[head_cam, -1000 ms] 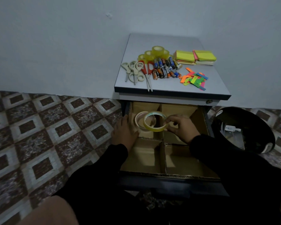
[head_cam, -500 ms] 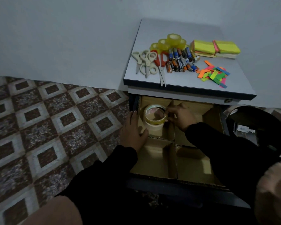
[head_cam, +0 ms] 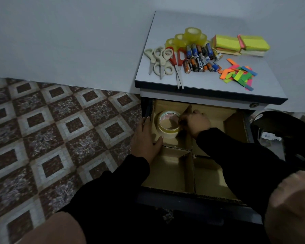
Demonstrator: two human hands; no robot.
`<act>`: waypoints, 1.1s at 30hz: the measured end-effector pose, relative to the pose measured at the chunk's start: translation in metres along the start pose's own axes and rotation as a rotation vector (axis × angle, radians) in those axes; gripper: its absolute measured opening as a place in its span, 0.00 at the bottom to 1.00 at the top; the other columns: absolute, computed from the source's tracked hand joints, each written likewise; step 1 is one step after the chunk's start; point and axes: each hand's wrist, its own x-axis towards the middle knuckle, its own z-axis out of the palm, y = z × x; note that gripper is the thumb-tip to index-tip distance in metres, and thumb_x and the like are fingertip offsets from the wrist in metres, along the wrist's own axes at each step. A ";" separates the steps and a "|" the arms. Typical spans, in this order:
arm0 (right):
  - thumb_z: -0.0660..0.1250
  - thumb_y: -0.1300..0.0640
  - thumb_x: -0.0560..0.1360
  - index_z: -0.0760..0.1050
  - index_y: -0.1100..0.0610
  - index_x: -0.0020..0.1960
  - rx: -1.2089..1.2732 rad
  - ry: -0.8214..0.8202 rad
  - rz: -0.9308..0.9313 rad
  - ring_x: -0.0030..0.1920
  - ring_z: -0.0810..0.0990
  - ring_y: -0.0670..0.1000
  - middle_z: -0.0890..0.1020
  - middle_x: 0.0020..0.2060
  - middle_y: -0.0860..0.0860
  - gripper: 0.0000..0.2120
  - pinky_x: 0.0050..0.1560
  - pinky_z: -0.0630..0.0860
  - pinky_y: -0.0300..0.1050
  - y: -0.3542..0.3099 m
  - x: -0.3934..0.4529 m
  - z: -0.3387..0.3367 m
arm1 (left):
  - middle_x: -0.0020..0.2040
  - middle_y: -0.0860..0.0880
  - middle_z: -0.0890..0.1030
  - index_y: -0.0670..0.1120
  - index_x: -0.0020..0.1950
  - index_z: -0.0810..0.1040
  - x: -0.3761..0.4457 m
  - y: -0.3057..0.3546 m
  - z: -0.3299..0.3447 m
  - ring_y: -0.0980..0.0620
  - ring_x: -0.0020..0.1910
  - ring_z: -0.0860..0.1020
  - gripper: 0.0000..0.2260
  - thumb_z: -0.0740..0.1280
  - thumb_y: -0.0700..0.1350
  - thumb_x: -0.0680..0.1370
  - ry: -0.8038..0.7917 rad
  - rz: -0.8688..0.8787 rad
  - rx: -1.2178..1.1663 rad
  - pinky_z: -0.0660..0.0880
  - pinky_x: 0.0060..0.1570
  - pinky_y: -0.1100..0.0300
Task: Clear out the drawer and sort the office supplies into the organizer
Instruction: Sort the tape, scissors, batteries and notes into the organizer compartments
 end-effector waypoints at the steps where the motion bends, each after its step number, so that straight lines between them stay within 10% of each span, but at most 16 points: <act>1: 0.59 0.53 0.79 0.69 0.46 0.66 -0.013 -0.010 0.007 0.65 0.67 0.55 0.74 0.63 0.53 0.16 0.65 0.63 0.52 -0.001 0.000 0.000 | 0.76 0.44 0.55 0.42 0.76 0.55 0.000 0.000 0.000 0.46 0.74 0.58 0.33 0.66 0.49 0.77 -0.001 -0.002 -0.001 0.59 0.69 0.56; 33: 0.59 0.54 0.79 0.73 0.51 0.63 0.066 -0.025 0.110 0.59 0.73 0.54 0.77 0.56 0.55 0.14 0.61 0.71 0.48 -0.002 0.006 0.007 | 0.76 0.45 0.53 0.43 0.76 0.54 -0.001 0.000 -0.001 0.47 0.74 0.57 0.33 0.66 0.50 0.76 -0.001 -0.014 -0.035 0.60 0.69 0.57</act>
